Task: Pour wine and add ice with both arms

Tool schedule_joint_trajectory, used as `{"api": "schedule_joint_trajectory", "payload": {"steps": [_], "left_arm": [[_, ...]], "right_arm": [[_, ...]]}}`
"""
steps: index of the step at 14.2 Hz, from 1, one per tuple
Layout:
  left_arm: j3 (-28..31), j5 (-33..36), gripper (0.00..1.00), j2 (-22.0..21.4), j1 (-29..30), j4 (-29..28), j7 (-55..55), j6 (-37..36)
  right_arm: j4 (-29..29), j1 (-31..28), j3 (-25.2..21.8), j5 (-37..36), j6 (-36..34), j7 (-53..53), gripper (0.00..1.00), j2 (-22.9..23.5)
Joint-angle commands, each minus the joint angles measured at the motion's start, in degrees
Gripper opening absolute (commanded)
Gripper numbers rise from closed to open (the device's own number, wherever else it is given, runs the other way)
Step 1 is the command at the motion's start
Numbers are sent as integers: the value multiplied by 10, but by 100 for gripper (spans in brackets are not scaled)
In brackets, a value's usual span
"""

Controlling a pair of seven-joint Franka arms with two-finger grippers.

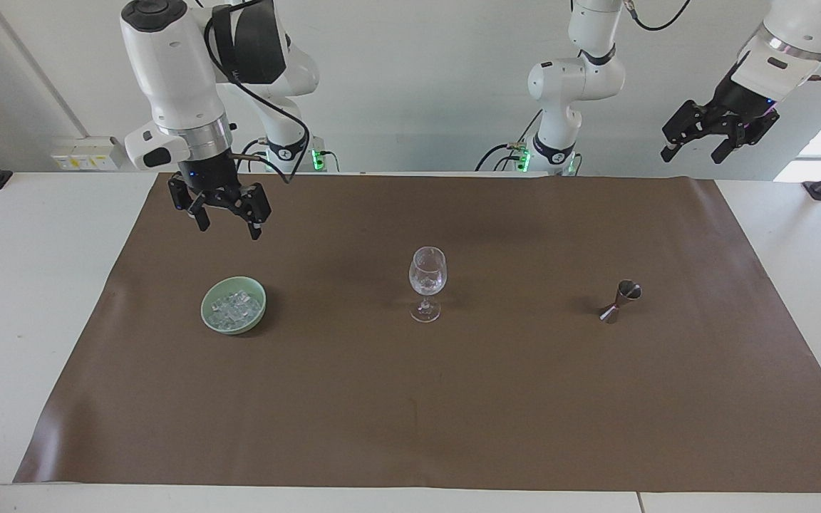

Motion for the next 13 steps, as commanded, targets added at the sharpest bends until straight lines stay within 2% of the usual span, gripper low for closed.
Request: {"api": "schedule_joint_trajectory", "payload": {"steps": [1,5,9,13], "left_arm": [[-2,25,100,-25,-2,-30,15,0],[-1,28,100,-29,4,-36,14,-5],[-7,48,100,-51,-5,-80,14,23],[-7,49,100,-52,-4,-79,14,27]], "right_arm": [[22,-6,-17,7,-34,-46,100,-3],[22,-7,-38,8,-70,-86,100,-24],[23,-19,-51,14,-109,-132,100,-37],[22,-18,-64,40,-120,-136,100,-49]]}}
